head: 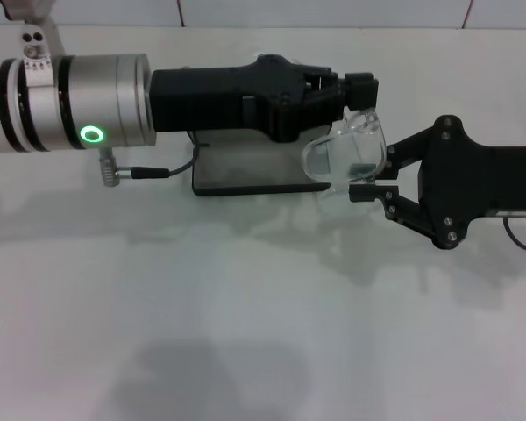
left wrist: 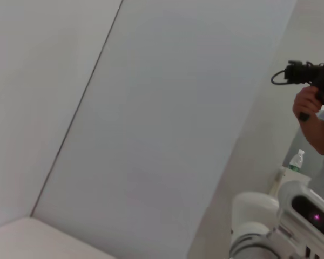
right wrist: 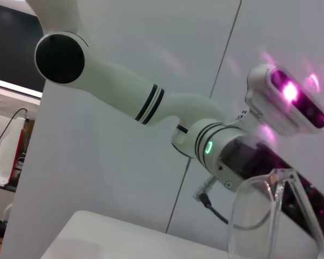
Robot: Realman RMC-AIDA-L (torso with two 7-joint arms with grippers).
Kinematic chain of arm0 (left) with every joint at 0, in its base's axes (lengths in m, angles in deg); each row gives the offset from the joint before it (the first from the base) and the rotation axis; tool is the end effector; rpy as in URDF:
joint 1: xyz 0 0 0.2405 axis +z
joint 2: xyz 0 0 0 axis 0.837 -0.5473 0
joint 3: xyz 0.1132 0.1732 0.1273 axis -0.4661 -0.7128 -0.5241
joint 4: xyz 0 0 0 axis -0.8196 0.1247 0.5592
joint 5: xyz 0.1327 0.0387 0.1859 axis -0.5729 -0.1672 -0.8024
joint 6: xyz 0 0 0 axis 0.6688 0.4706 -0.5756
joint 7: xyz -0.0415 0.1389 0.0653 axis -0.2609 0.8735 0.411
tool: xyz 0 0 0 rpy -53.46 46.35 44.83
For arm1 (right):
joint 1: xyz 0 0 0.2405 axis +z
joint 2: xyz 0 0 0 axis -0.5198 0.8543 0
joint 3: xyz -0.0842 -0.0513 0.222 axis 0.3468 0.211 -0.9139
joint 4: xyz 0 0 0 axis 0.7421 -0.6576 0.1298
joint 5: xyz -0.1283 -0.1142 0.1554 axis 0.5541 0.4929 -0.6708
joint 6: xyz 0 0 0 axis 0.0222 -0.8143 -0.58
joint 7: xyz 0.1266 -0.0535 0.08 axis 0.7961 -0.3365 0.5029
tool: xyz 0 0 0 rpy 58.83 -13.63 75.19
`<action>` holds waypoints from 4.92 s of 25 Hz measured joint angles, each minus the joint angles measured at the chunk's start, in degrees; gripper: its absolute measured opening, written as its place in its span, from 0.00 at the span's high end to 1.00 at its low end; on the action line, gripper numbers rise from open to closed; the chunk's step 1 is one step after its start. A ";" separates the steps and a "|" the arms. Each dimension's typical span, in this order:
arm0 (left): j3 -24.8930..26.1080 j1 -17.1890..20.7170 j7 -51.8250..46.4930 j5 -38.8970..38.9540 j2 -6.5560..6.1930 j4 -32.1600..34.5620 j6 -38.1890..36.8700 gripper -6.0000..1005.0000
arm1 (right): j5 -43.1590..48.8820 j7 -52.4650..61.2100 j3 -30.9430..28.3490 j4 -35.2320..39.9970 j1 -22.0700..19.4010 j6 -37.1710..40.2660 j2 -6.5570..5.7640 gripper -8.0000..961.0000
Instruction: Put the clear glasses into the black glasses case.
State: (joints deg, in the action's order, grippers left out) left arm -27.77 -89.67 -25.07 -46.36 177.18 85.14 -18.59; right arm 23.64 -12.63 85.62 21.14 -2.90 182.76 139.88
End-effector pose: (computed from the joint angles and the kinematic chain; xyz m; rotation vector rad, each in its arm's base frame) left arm -0.1209 0.3566 -0.0109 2.7949 0.6437 1.1246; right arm 0.1710 0.3327 0.0000 -2.7415 -0.4796 0.9685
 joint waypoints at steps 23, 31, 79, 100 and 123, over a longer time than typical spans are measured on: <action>0.09 -1.02 -5.45 -1.58 -1.39 0.09 -3.98 0.91 | 0.00 -0.51 0.63 0.92 0.99 0.06 0.08 0.90; 2.47 -0.44 -5.47 -1.25 -1.31 -0.01 -4.15 0.91 | 0.03 -0.51 0.70 0.93 1.11 -0.08 0.09 0.90; 6.03 4.62 24.65 11.73 0.64 -10.02 -10.16 0.91 | -20.92 -5.50 11.77 -2.03 -0.21 10.05 0.12 0.90; 2.24 4.22 21.93 12.92 0.81 -6.24 -13.98 0.91 | -20.91 -2.87 13.18 -2.24 1.06 6.75 0.24 0.90; 2.11 3.58 20.56 12.98 0.67 -5.41 -14.00 0.91 | -20.92 0.16 13.12 -2.21 2.16 3.04 0.00 0.90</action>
State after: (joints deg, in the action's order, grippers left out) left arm -25.66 -86.09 -4.51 -33.38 177.85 79.73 -32.59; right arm 2.72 -12.47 98.74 18.93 -0.74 185.80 139.87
